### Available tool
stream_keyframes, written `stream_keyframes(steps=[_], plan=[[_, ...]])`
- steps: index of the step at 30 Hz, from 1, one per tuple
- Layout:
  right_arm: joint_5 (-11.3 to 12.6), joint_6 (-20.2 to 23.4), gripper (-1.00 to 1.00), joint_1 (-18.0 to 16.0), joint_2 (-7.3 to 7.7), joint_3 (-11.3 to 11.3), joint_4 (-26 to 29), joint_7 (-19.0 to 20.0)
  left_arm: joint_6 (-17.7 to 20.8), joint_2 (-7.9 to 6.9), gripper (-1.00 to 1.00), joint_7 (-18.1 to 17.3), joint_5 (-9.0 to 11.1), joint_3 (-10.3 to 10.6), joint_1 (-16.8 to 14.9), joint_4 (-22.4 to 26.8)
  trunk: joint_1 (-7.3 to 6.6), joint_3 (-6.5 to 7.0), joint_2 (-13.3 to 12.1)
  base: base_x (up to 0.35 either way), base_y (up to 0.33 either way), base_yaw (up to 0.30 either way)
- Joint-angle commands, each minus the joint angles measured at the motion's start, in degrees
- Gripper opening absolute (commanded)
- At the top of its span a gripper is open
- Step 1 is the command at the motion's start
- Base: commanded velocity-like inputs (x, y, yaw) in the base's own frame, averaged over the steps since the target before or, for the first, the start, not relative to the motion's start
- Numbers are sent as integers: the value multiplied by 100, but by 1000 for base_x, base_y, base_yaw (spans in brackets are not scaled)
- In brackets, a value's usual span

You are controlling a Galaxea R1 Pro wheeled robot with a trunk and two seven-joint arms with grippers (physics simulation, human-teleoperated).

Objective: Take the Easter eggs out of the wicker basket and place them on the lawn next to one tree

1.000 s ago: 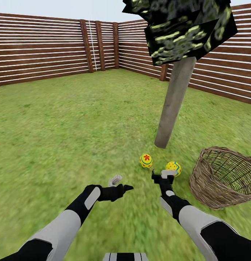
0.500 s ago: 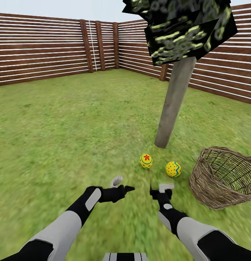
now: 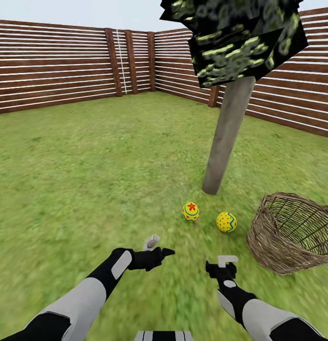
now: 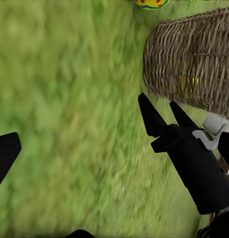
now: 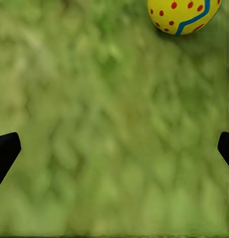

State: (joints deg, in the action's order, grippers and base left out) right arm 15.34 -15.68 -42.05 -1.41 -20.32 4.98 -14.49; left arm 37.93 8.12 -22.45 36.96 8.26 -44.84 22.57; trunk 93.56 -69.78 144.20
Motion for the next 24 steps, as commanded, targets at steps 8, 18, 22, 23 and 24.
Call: stream_keyframes(steps=[8,18,22,23,24], plan=[[30,235,100,30,257,218,254,-39,4,-3,100,4,0,18,-5,2,-22,174,-9,0,0,0],[29,5793,100,30,592,1051,4648,-832,-5,-3,100,12,-321,18,-4,-15,-47,395,-23,0,0,0],[30,6192,100,30,590,1055,5103,-917,-28,-3,100,16,-405,18,0,-19,-58,484,-28,0,0,0],[30,6253,100,30,590,1055,5180,-923,-49,-1,100,17,-411,18,0,-20,-60,506,-29,0,0,0],[28,6316,100,30,590,1055,5257,-929,-84,0,100,18,-414,18,-1,-21,-63,528,-31,0,0,0]])
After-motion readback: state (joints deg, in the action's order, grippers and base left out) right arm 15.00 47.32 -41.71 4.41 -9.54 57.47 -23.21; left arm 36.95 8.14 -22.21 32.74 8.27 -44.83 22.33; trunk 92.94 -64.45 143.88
